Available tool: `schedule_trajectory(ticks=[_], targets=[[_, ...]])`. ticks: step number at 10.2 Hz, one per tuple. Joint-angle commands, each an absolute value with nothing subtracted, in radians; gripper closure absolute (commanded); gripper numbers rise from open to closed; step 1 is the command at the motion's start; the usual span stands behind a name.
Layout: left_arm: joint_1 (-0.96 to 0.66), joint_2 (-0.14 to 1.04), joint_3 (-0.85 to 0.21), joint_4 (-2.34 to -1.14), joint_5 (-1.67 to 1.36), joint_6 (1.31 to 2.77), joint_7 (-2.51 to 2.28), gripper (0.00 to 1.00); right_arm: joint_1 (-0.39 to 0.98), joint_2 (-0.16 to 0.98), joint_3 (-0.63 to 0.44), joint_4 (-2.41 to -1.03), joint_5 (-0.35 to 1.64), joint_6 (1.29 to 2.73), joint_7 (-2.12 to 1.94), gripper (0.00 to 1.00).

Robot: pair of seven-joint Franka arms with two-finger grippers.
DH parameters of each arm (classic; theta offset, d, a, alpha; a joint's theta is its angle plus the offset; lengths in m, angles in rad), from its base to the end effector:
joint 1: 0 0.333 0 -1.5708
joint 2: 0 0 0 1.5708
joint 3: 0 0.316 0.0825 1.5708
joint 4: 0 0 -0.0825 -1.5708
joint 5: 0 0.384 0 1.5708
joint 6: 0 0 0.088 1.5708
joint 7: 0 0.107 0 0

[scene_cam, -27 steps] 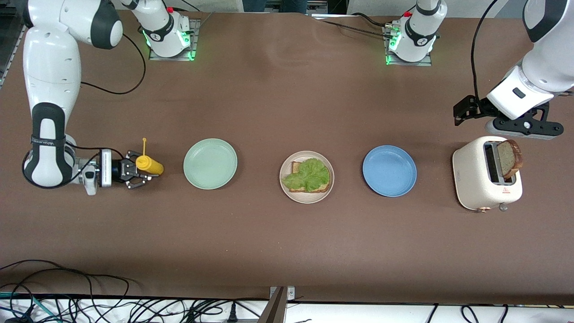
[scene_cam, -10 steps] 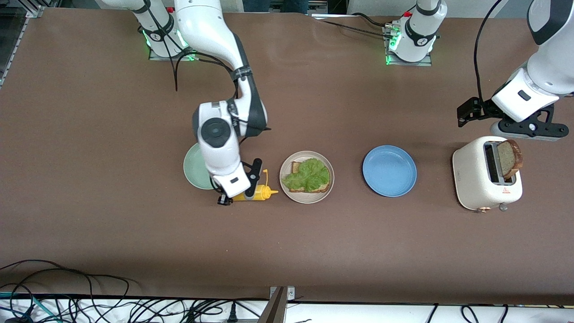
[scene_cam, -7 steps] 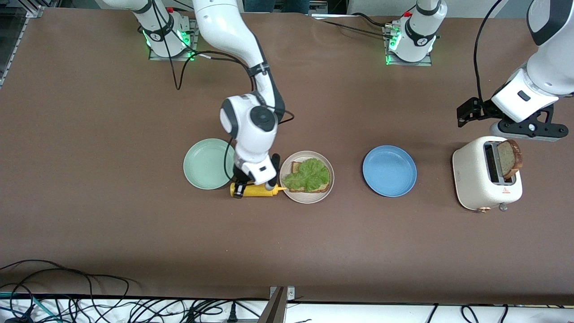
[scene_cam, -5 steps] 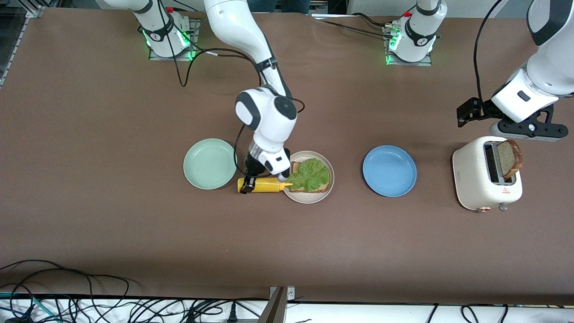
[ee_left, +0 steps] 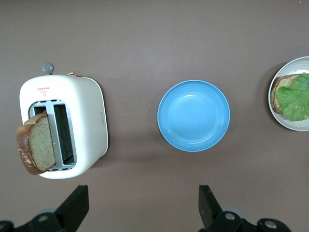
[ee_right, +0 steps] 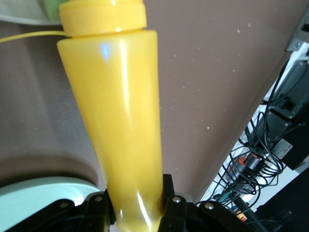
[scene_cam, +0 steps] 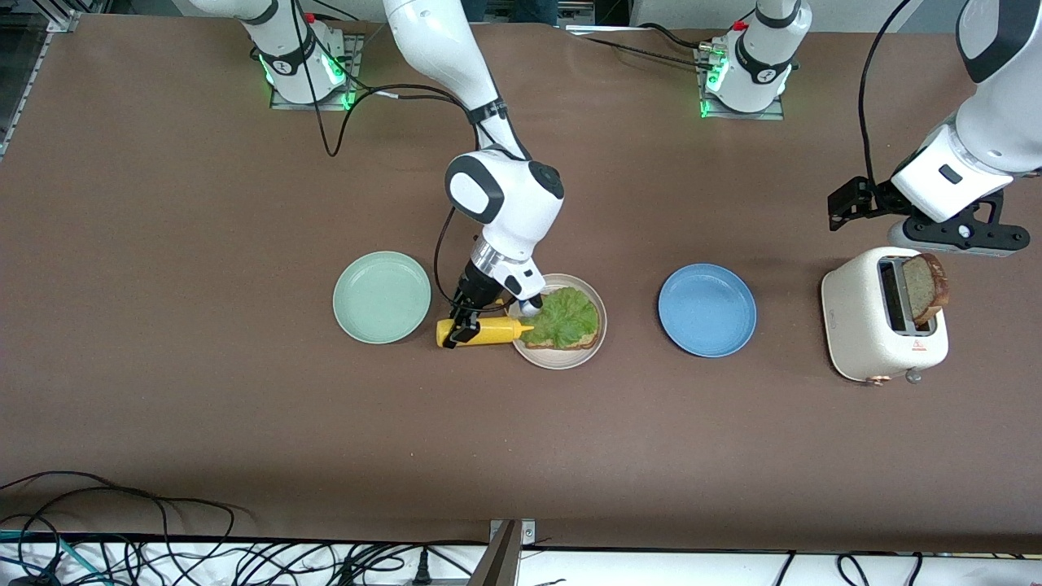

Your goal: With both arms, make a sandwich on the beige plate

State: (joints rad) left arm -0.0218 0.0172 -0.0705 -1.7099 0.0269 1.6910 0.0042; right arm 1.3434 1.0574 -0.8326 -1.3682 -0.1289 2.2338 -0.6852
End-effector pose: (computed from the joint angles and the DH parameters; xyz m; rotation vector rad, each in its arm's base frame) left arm 0.5620 -0.0492 0.5592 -3.1102 0.1560 0.0543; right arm 0.5565 0.4887 0.2270 1.6204 1.6885 0.0369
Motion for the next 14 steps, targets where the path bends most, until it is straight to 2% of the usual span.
schedule_trajectory(ticks=[1, 5, 7, 10, 12, 14], targets=[[-0.014, 0.018, -0.074, -1.698, 0.002, 1.687, 0.009, 0.0, 1.355, 1.074, -0.844, -1.351, -0.15, 2.235, -0.661, 1.0], [-0.014, 0.018, -0.074, -1.697, 0.0, 1.687, 0.009, 0.0, 1.342, 1.036, -0.857, -1.338, -0.12, 2.212, -0.669, 1.0], [-0.014, 0.018, -0.074, -1.698, 0.0, 1.687, 0.009, 0.0, 1.325, 0.985, -0.896, -1.338, 0.025, 2.186, -0.797, 1.0], [-0.014, 0.017, -0.074, -1.698, 0.0, 1.687, 0.009, 0.0, 1.281, 0.913, -1.003, -1.361, 0.312, 2.074, -1.048, 1.0], [-0.014, 0.018, -0.074, -1.698, 0.0, 1.687, 0.008, 0.0, 1.2, 0.847, -1.058, -1.385, 0.498, 1.957, -1.165, 1.0], [-0.014, 0.018, -0.074, -1.698, 0.0, 1.687, 0.008, 0.0, 1.067, 0.804, -1.066, -1.385, 0.66, 1.817, -1.276, 1.0]])
